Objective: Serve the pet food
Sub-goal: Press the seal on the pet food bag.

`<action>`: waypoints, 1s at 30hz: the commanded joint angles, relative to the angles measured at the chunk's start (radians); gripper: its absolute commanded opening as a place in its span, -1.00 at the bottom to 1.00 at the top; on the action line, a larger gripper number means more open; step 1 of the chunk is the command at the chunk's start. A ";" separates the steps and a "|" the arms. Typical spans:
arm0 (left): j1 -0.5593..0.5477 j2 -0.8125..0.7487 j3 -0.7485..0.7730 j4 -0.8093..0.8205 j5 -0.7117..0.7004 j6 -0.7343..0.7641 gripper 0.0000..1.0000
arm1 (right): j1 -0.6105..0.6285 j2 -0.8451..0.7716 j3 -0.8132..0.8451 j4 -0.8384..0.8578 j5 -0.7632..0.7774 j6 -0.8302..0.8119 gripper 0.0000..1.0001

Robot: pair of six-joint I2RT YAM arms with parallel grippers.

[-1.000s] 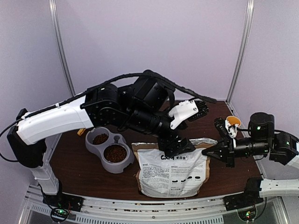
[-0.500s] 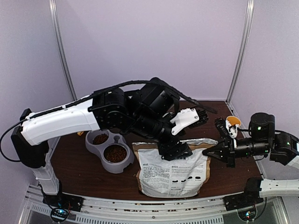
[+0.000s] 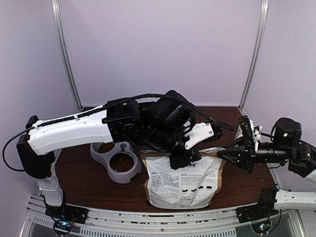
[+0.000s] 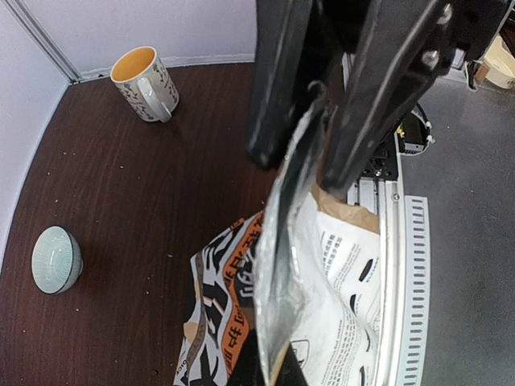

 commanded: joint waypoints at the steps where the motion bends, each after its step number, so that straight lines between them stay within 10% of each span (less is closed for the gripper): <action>1: 0.009 -0.022 -0.018 0.038 -0.028 -0.006 -1.00 | -0.001 -0.040 -0.015 0.159 -0.019 0.012 -0.57; 20: 0.009 -0.032 -0.025 0.051 -0.041 -0.012 -1.00 | -0.001 -0.003 -0.040 0.083 -0.057 -0.034 -0.18; 30: 0.009 -0.049 -0.051 0.070 -0.044 -0.014 -1.00 | -0.001 -0.005 -0.048 0.085 -0.047 -0.022 -0.53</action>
